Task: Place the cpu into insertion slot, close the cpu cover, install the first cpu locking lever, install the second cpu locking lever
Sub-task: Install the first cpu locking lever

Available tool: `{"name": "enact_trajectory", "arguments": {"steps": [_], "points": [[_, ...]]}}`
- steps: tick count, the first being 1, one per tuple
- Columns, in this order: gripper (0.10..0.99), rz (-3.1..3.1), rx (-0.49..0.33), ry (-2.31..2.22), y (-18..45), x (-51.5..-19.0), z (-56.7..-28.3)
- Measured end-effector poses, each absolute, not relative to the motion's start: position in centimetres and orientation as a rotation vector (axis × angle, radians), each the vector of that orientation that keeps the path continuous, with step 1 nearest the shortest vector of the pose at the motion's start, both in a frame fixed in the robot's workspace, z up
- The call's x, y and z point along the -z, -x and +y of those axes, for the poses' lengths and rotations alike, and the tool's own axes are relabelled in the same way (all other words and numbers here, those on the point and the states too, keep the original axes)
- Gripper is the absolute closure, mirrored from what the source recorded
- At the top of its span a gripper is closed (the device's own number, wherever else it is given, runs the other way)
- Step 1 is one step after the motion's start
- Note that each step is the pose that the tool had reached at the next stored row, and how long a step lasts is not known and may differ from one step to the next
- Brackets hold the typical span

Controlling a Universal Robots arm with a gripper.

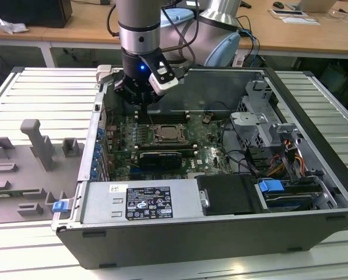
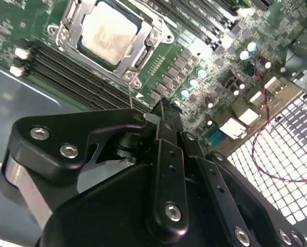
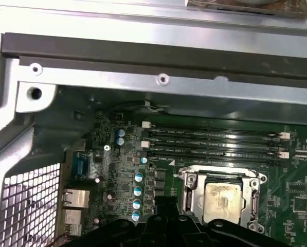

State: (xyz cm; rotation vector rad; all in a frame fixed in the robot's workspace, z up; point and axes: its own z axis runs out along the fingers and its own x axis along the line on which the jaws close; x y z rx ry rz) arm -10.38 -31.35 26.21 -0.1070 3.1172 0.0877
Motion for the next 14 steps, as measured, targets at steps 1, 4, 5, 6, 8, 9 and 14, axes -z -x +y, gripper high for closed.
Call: {"name": "enact_trajectory", "arguments": {"steps": [1,4,5,6,8,9,14], "points": [[0.980,3.117,-0.088,0.107,10.5,-26.1,-31.1],[0.980,3.117,-0.088,0.107,10.6,-26.0,-30.3],[0.980,3.117,-0.088,0.107,10.6,-25.9,-30.0],[0.980,3.117,-0.088,0.107,10.6,-25.8,-29.8],[0.980,3.117,-0.087,0.107,10.6,-25.7,-29.6],[0.980,3.117,-0.086,0.107,10.6,-25.7,-29.5],[0.980,3.117,-0.086,0.107,10.1,-25.6,-29.4]]}}
